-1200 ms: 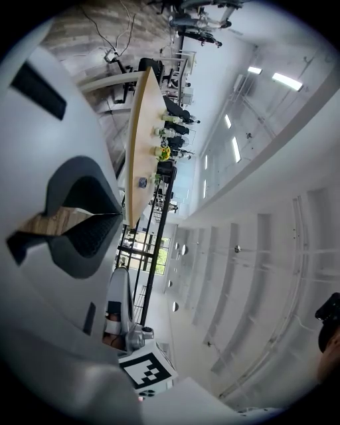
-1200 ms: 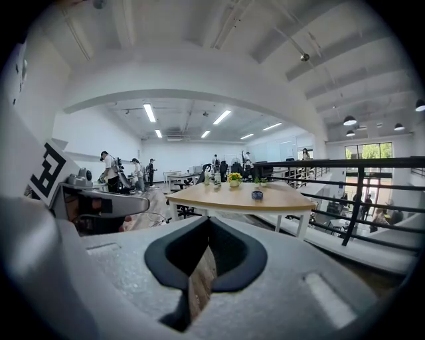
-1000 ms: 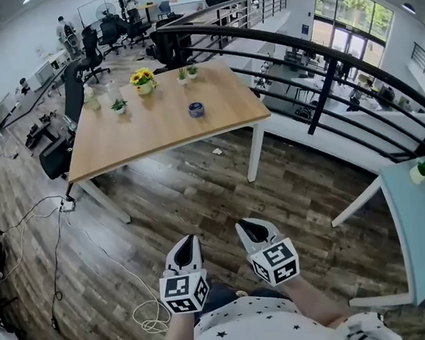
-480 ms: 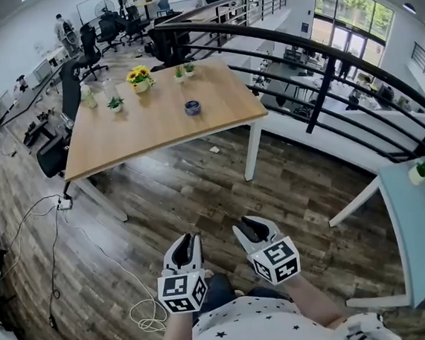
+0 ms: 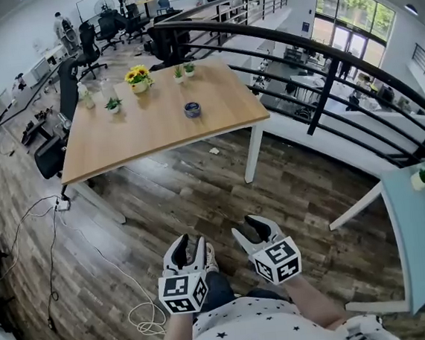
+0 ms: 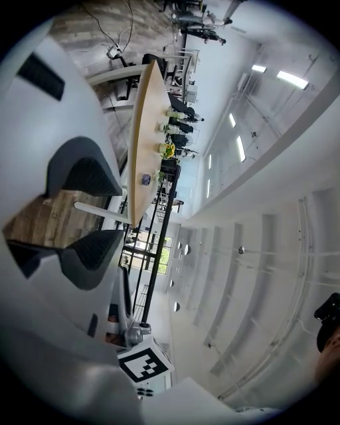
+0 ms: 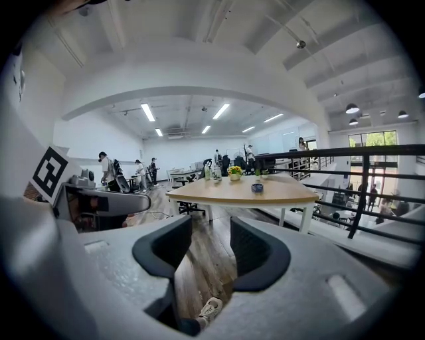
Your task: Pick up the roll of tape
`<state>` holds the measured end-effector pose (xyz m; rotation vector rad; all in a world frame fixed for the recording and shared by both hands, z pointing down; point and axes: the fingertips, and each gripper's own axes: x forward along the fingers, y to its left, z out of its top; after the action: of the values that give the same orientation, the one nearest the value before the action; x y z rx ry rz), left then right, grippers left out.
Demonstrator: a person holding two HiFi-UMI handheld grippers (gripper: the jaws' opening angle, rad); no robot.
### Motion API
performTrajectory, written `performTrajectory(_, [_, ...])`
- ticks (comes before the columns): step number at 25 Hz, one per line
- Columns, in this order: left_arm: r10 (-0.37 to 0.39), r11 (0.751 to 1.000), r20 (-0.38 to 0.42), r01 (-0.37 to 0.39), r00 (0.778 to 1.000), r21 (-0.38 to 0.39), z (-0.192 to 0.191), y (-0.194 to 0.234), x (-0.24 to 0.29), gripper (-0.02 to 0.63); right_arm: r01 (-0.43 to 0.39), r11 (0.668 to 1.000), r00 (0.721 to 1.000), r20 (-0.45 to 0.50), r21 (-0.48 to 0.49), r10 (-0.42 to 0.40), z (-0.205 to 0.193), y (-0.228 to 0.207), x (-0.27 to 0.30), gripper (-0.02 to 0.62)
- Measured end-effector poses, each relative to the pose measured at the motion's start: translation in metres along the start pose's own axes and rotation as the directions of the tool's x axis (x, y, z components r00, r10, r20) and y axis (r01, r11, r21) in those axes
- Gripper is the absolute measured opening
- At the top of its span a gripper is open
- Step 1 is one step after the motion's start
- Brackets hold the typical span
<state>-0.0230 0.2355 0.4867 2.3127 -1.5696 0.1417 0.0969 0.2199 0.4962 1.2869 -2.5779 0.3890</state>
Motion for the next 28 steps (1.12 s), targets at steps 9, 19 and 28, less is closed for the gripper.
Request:
performTrajectory(9, [-0.008, 1.0, -0.007, 0.007, 1.0, -0.004, 0.016, 0.029, 0.06, 0.172, -0.009, 1.0, 1.0, -0.015, 0.0, 0.009, 0.016, -0.031, 0.058, 0.17])
performTrajectory(19, [-0.039, 0.999, -0.019, 0.039, 0.999, 0.007, 0.06, 0.075, 0.139, 0.172, -0.021, 1.0, 1.0, 0.005, 0.018, 0.021, 0.065, -0.069, 0.143, 0.172])
performTrajectory(28, [-0.055, 0.998, -0.02, 0.055, 0.998, 0.013, 0.1, 0.125, 0.203, 0.172, -0.014, 0.999, 1.0, -0.003, 0.029, 0.014, 0.101, -0.095, 0.217, 0.176])
